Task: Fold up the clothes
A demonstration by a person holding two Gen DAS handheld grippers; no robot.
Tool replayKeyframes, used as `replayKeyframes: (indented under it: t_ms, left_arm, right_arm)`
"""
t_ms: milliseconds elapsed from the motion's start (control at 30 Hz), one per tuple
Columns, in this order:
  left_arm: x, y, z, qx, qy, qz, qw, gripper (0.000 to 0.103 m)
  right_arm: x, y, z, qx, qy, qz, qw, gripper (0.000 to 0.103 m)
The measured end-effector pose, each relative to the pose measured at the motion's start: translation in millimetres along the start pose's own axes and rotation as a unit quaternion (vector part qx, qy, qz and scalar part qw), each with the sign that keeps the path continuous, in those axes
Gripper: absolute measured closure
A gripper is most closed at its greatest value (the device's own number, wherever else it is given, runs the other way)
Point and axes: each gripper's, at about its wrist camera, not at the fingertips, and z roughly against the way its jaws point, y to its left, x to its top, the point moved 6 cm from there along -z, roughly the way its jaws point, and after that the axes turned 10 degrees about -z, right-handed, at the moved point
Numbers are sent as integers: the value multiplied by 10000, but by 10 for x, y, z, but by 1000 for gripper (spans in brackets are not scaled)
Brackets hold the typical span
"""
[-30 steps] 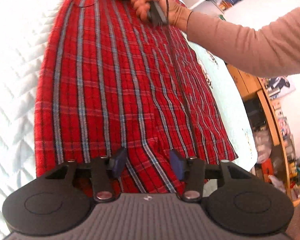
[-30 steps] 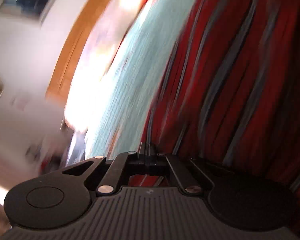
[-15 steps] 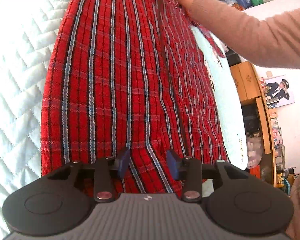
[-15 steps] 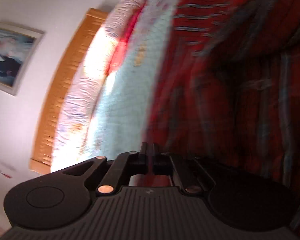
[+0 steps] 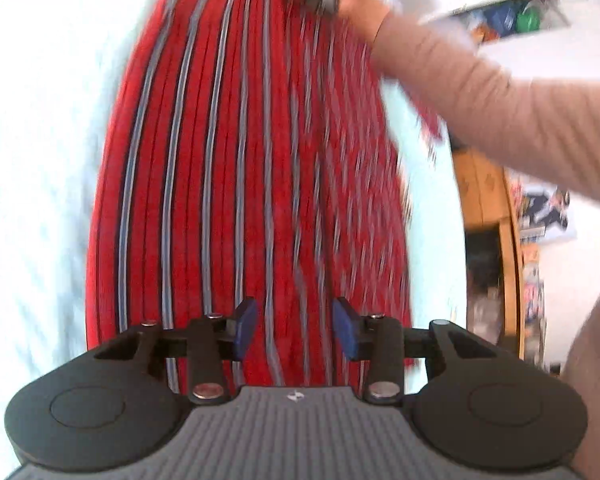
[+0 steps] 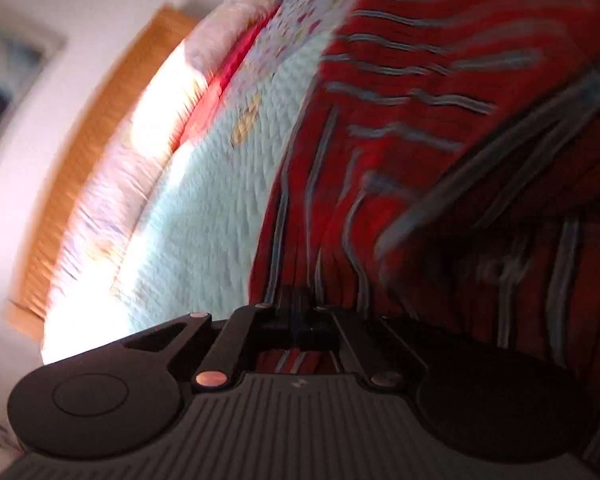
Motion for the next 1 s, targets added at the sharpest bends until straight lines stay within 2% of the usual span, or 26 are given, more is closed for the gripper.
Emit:
replayKeyframes:
  t_ms: [67, 100, 167, 267, 300, 367, 433, 533, 600, 667, 700, 733, 767, 800, 867, 1000]
  left_arm:
    - [277, 31, -10, -15, -435, -13, 9991, 56]
    - [430, 62, -28, -36, -669, -22, 9977, 56]
    - [726, 136, -77, 56, -1083, -72, 9941, 54]
    - [1132, 204, -190, 271, -1553, -147, 9874, 54]
    - [1253, 212, -215, 292, -1714, -210, 9846, 53]
    - [1486, 207, -279, 470, -1991, -444, 9778, 51]
    - [1710, 200, -383, 673, -2212, -780, 9698, 50]
    - [2049, 287, -532, 826, -2414, -1244, 9589, 48]
    - [2230, 379, -613, 1056, -2595, -1643, 9458, 46]
    - [2309, 514, -766, 1315, -2713, -1873, 9349, 44]
    - [2298, 612, -853, 1535, -2703, -1858, 9321, 41]
    - [2279, 724, -951, 1724, -2621, -1746, 9333, 40]
    - [2247, 797, -993, 1771, -2612, -1641, 9346, 40]
    - [2229, 798, -958, 1745, -2717, -1624, 9324, 37]
    - [2207, 792, -926, 1762, -2818, -1657, 9285, 32]
    - [2180, 812, -901, 1772, -2839, -1705, 9268, 32]
  right_arm:
    - [24, 120, 63, -309, -387, 331, 9982, 103]
    - [-13, 215, 114, -395, -572, 422, 9967, 100]
    - [-81, 418, 483, -245, -857, 313, 9955, 93]
    - [-193, 480, 1275, 86, -1258, 113, 9920, 76]
    - [-143, 450, 1524, 198, -1397, 19, 9900, 71]
    - [442, 402, 1828, 271, -1699, -220, 9848, 67]
    - [480, 259, 2107, 75, -2082, -458, 9770, 65]
    - [561, 167, 2269, -174, -2434, -412, 9689, 65]
    - [695, 137, 2211, -310, -2453, -244, 9686, 62]
    - [806, 203, 2200, -578, -2354, 317, 9697, 61]
    - [862, 236, 2196, -711, -2300, 597, 9687, 60]
    - [927, 292, 2165, -844, -2239, 898, 9668, 60]
    - [1008, 391, 2084, -977, -2164, 1239, 9635, 60]
    - [1112, 484, 1977, -1121, -2090, 1511, 9596, 60]
    - [1395, 638, 1663, -1451, -1958, 1757, 9538, 60]
    - [1710, 757, 1028, -1732, -1634, 2058, 9492, 60]
